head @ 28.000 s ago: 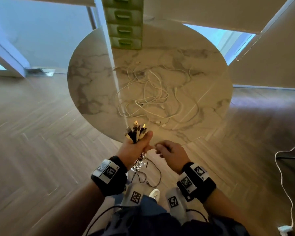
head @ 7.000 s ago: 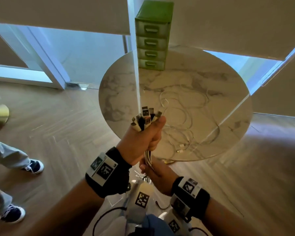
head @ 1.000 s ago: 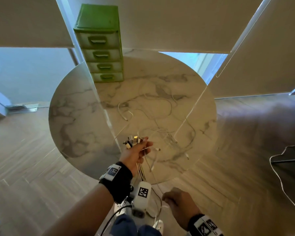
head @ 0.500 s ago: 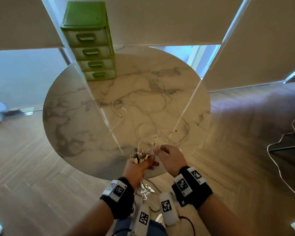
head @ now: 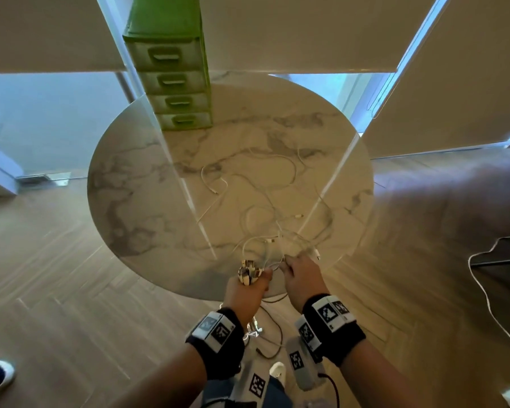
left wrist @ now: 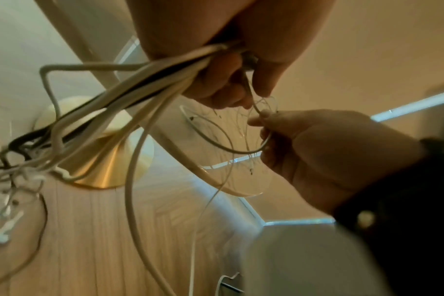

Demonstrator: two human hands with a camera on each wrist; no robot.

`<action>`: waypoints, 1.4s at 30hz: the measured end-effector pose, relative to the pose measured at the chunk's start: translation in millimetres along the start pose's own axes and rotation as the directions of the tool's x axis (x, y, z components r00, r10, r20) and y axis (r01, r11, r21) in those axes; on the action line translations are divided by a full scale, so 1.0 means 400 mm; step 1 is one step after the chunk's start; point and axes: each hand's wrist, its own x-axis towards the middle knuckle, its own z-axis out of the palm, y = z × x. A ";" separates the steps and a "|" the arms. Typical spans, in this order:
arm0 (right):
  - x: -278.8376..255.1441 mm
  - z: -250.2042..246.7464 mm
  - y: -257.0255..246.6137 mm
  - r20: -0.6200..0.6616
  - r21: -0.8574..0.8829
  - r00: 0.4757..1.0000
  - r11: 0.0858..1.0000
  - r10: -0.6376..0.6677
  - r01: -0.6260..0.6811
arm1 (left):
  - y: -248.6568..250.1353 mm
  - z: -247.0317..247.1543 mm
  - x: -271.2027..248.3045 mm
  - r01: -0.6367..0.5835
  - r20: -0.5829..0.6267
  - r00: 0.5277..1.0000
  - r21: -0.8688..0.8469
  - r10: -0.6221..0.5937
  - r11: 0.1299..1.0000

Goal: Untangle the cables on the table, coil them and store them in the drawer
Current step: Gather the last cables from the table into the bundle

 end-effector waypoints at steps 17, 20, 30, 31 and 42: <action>-0.107 0.028 0.072 0.067 -0.158 0.996 0.985 -0.058 0.068 | 0.089 0.039 0.022 0.285 0.292 0.941 -0.404 -0.172 0.869; -0.157 0.067 0.133 0.113 -0.085 0.992 0.994 -0.060 0.069 | 0.102 0.025 0.053 0.303 0.313 0.937 -0.511 -0.154 0.805; -0.167 0.020 0.153 0.132 -0.066 0.990 0.996 -0.051 0.060 | 0.086 0.026 0.028 0.137 0.255 0.966 -0.365 -0.043 0.921; -0.150 0.007 0.121 0.110 0.002 0.991 0.997 -0.083 0.083 | 0.083 0.029 0.023 0.124 0.249 0.968 -0.358 -0.034 0.926; -0.085 -0.012 -0.008 -0.039 0.395 0.995 0.913 -0.088 0.096 | 0.056 0.008 0.025 -0.013 0.156 0.986 -0.272 0.058 0.962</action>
